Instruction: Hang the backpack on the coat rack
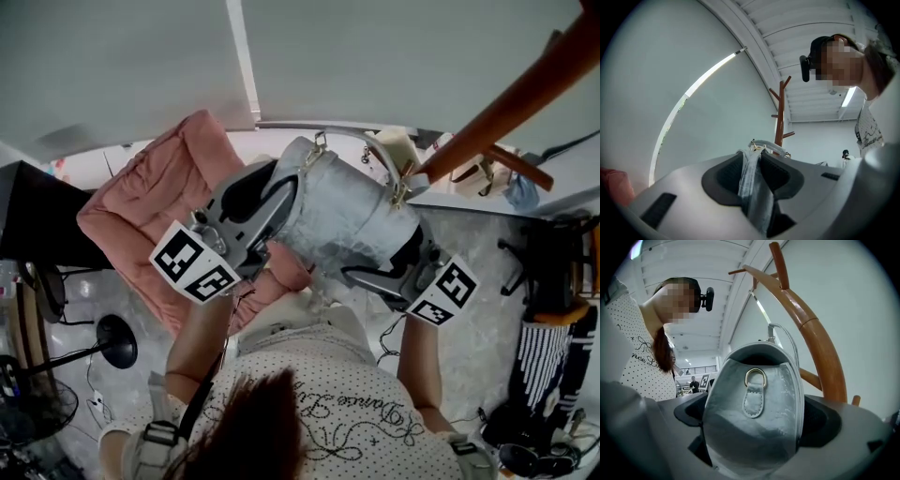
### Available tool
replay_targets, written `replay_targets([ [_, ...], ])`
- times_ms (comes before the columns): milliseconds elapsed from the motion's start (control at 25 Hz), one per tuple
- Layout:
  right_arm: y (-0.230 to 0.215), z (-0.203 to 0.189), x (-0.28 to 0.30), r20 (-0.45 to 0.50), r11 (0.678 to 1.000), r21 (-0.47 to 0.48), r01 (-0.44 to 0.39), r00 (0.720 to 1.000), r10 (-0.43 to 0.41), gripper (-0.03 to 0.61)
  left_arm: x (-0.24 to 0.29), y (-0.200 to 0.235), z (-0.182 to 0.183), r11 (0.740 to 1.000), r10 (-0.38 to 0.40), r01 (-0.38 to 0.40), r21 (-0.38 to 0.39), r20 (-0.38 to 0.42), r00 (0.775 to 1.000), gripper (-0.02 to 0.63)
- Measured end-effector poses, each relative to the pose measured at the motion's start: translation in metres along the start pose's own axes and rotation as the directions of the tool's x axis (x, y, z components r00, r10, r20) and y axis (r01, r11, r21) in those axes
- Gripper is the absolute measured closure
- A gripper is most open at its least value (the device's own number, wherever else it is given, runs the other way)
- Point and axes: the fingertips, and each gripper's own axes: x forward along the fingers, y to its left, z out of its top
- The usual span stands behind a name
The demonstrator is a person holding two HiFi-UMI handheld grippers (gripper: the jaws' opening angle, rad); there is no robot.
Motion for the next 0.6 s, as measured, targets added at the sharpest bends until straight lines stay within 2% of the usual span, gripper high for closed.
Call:
replay_targets([
  [360, -0.030, -0.021, 0.010, -0.015, 0.986, 0.145, 0.083, 0.997, -0.082, -0.006, 0.025, 0.034, -0.030, 0.999, 0.032, -0.036, -0.036, -0.114, 0.993, 0.497],
  [600, -0.038, -0.021, 0.001, -0.035, 0.976, 0.169, 0.135, 0.991, -0.131, -0.006, 0.045, 0.034, -0.038, 0.999, 0.028, -0.033, -0.032, -0.146, 0.989, 0.494],
])
